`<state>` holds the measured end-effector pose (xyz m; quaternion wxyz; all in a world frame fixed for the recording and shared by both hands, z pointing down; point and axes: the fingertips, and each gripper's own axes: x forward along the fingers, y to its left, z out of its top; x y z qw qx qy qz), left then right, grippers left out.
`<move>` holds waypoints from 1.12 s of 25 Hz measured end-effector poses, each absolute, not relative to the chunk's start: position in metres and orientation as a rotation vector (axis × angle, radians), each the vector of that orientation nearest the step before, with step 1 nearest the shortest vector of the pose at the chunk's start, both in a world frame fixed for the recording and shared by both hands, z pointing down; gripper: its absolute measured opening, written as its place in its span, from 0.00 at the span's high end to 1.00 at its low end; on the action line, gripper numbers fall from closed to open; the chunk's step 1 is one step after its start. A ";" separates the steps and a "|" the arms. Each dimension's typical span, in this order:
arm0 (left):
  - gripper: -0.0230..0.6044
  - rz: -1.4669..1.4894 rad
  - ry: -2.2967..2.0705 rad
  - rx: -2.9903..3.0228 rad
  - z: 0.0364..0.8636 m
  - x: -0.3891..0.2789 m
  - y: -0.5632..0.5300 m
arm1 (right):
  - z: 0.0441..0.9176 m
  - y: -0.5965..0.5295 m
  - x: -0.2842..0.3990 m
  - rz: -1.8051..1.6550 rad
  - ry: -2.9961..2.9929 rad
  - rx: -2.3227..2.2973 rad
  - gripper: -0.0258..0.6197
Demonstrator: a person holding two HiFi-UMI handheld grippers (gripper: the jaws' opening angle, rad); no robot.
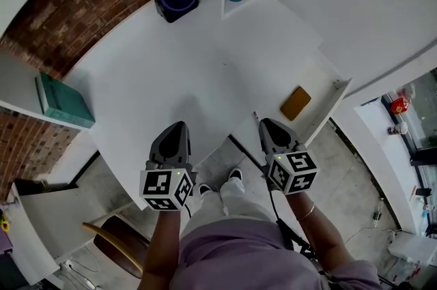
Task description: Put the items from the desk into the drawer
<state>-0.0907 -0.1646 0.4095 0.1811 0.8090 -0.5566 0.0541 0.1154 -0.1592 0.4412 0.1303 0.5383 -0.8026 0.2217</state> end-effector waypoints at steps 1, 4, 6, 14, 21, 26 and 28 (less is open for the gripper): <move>0.96 0.152 -1.575 2.283 0.409 -0.094 -0.164 | 0.437 -0.158 0.113 0.639 -2.339 1.566 0.92; 0.96 0.147 -1.582 2.279 0.408 -0.101 -0.163 | 0.425 -0.156 0.108 0.623 -2.360 1.575 0.93; 0.96 0.145 -1.583 2.281 0.406 -0.104 -0.161 | 0.418 -0.154 0.105 0.610 -2.373 1.581 0.94; 0.96 0.139 -1.597 2.280 0.403 -0.120 -0.156 | 0.393 -0.149 0.088 0.551 -2.430 1.593 0.95; 0.96 0.133 -1.630 2.261 0.402 -0.136 -0.150 | 0.382 -0.147 0.075 0.535 -2.476 1.576 0.96; 0.96 0.128 -1.654 2.249 0.399 -0.145 -0.143 | 0.377 -0.144 0.064 0.500 -2.504 1.542 0.96; 0.96 0.126 -1.663 2.244 0.399 -0.147 -0.140 | 0.376 -0.143 0.061 0.496 -2.517 1.529 0.96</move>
